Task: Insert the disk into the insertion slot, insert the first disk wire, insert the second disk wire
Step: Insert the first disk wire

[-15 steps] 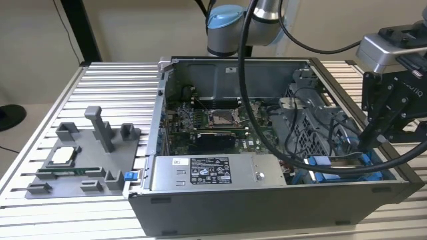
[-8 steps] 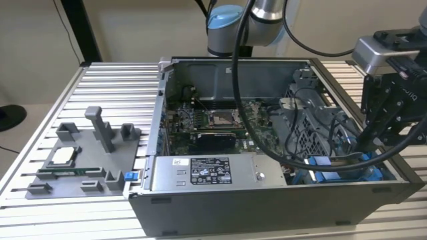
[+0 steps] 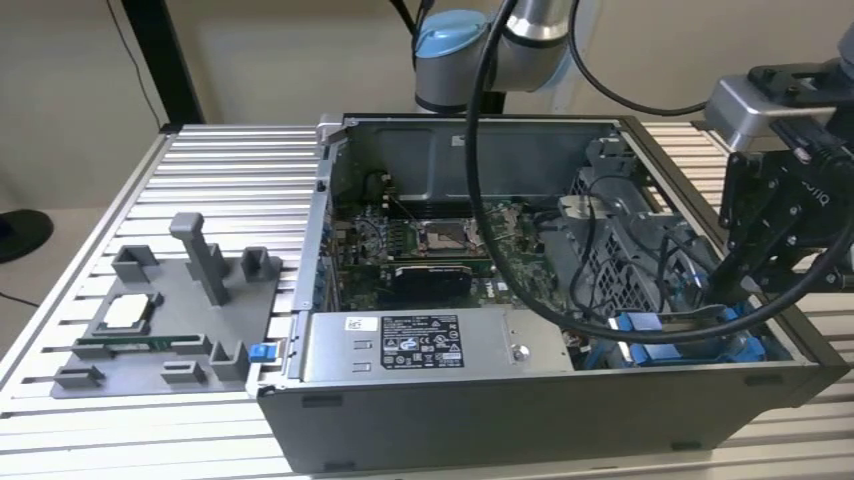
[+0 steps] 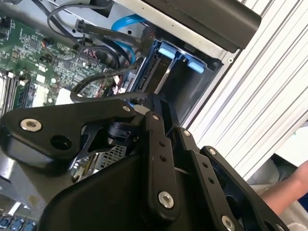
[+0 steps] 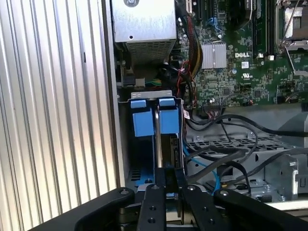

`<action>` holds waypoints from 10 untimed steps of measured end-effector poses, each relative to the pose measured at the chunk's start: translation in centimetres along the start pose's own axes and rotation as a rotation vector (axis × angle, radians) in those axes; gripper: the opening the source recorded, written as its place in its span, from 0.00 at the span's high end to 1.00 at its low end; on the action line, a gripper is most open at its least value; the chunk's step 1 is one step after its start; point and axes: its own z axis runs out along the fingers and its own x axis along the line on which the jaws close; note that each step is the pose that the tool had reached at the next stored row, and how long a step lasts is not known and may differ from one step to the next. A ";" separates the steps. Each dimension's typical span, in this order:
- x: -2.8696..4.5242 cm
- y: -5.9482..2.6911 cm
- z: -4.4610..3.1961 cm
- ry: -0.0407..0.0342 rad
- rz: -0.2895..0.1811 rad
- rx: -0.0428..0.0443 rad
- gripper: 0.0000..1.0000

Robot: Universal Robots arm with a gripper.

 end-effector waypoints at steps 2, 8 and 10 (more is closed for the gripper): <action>-0.03 -0.27 0.29 -0.0012 0.000 -0.0006 1.00; -0.35 -0.61 1.40 -0.0012 0.000 -0.0007 1.00; -0.58 -0.69 1.78 -0.0011 0.000 -0.0006 1.00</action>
